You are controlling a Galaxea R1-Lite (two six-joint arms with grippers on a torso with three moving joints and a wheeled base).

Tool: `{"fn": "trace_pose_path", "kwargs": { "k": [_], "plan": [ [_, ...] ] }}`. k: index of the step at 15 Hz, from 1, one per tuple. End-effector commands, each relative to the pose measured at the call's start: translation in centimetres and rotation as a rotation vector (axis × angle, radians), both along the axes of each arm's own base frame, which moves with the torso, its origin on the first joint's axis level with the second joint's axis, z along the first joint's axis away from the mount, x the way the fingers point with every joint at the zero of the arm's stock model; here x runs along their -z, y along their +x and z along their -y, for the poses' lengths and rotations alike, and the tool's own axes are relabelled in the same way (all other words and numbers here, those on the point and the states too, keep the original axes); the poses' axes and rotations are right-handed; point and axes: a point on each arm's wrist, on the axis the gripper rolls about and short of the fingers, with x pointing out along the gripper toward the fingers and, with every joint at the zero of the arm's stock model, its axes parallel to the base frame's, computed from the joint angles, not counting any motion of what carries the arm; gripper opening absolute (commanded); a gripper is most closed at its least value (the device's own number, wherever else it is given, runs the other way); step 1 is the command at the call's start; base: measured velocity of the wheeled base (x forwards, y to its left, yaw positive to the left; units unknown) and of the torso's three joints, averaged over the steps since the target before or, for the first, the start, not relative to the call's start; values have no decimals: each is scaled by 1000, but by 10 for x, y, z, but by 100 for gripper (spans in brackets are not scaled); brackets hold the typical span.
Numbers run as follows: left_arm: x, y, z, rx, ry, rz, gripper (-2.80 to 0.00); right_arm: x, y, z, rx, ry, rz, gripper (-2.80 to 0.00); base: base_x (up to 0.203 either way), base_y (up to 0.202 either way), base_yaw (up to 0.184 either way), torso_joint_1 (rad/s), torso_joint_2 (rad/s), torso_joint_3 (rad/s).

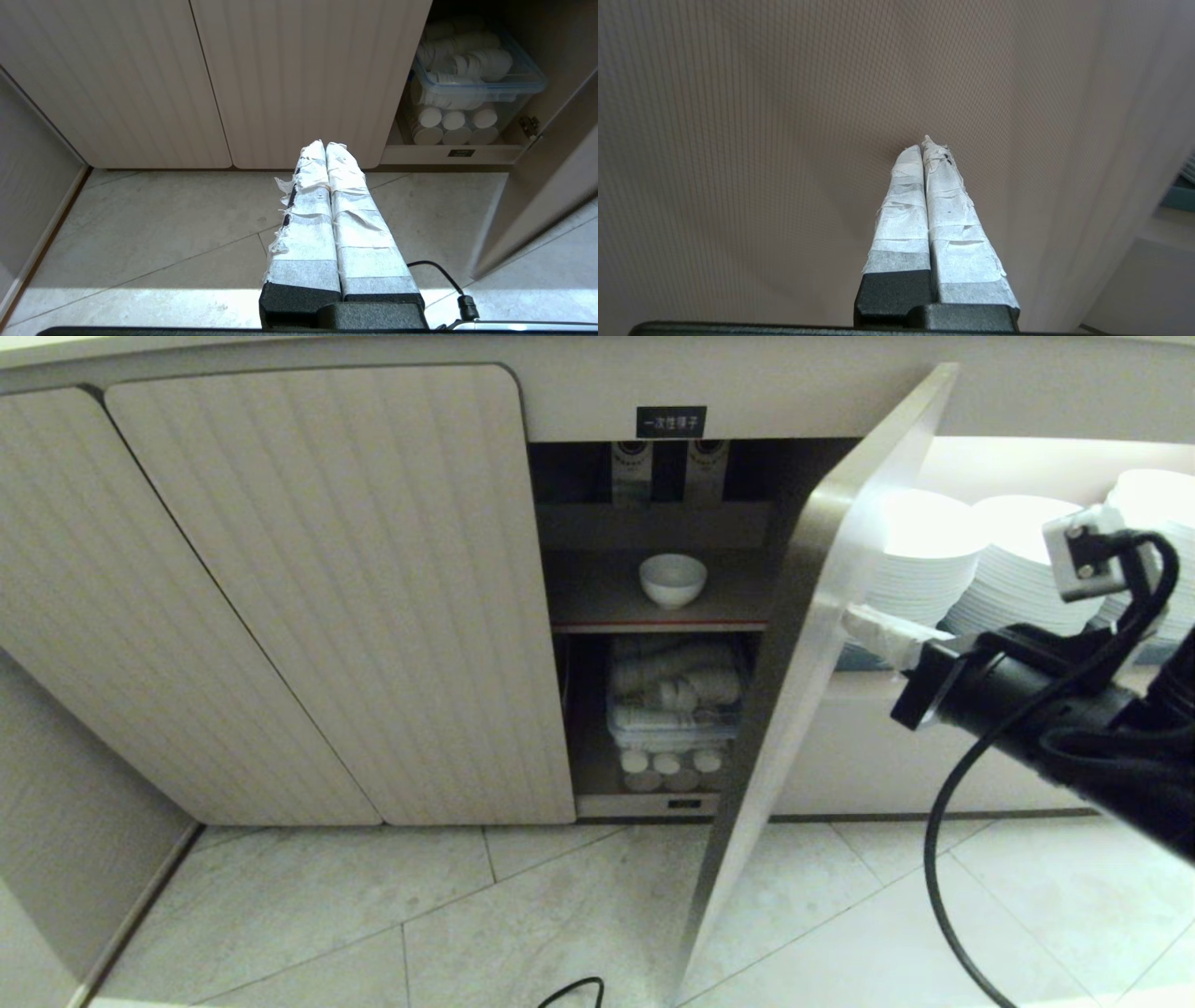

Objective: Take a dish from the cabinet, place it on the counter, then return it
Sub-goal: Close the cabinet door

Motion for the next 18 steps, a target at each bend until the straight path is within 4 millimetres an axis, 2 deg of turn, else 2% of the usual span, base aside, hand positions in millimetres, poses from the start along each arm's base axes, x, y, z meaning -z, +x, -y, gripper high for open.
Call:
{"fn": "trace_pose_path", "kwargs": {
  "k": [1, 9, 14, 18],
  "plan": [
    [0, 0, 0, 0, -1, 1, -280, 8, 14, -11, -10, -20, -24, -280, 0, 0, 0, 0, 0, 0],
    [0, 0, 0, 0, 0, 0, -280, 0, 63, -42, 56, 9, 11, -280, 0, 0, 0, 0, 0, 0],
    [0, 0, 0, 0, -1, 2, -280, 1, 88, -59, 72, 21, 24, -280, 0, 0, 0, 0, 0, 0],
    [0, 0, 0, 0, -1, 1, -280, 3, 112, -81, 116, 46, 41, -280, 0, 0, 0, 0, 0, 0]
  ]
}}
